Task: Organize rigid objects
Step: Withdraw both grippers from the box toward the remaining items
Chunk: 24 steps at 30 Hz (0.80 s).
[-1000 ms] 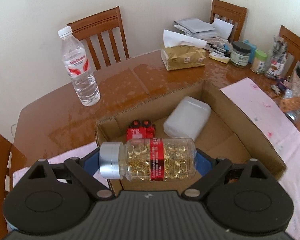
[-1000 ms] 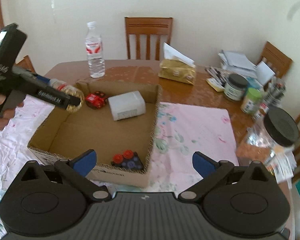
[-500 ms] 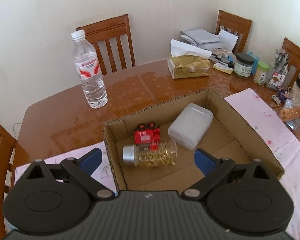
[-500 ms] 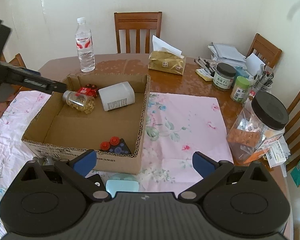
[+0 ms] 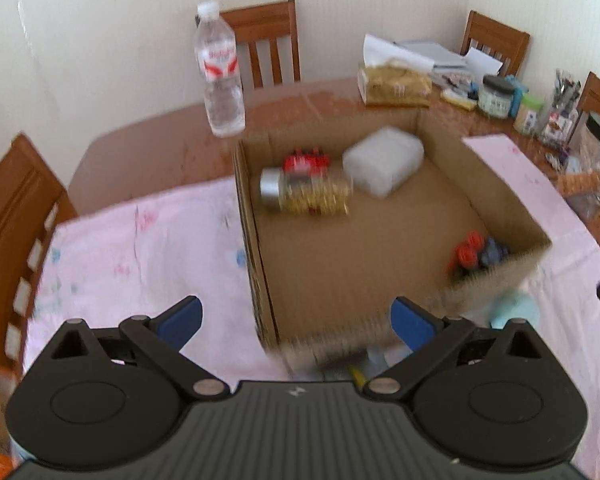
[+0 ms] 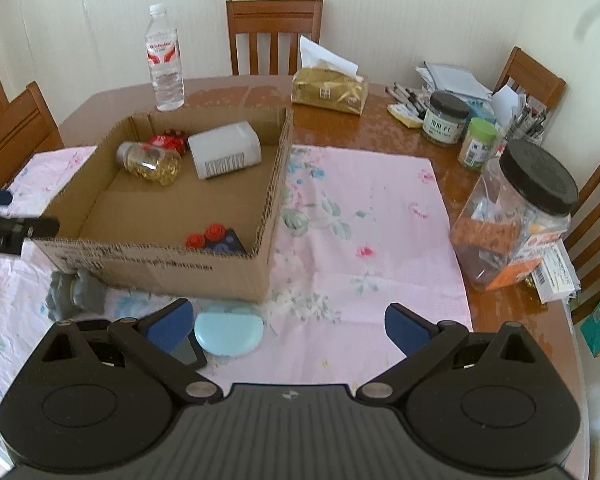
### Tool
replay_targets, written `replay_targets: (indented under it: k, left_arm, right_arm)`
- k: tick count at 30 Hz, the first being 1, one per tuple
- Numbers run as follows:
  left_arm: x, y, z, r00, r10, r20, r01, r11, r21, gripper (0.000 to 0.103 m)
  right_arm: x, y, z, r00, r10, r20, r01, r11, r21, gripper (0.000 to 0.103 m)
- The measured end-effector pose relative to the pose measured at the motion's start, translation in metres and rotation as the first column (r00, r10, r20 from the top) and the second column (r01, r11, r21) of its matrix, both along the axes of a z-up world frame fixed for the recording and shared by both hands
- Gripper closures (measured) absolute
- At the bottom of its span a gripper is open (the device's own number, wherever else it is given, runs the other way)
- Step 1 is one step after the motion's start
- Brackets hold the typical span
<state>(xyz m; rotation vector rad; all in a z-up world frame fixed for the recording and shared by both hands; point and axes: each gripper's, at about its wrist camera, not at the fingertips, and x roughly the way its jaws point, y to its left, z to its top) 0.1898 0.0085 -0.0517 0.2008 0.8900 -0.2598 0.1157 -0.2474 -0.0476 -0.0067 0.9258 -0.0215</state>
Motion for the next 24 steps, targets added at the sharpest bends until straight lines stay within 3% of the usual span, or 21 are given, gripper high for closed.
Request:
replay_targets:
  k: [10,18,24]
  left_arm:
    - [-0.041,-0.019,-0.033,0.993,0.023,-0.114,-0.024,1.0,-0.012,0.003]
    - [-0.065,-0.027,-0.041,0.987,0.096,-0.125,-0.088,0.993,0.074,0.003]
    - [-0.071,-0.039,-0.05,0.985,0.034,-0.169,-0.025,0.998,0.05,0.003]
  right_arm:
    - [-0.007,0.002,-0.014,0.996,0.089,-0.026,-0.088,0.996,0.028,0.0]
    - [-0.017,-0.004,-0.021,0.987,0.155,-0.027,-0.154,0.987,0.057,0.0]
    - [-0.027,-0.008,-0.025,0.991,0.131,-0.04,-0.129,0.99,0.061,0.0]
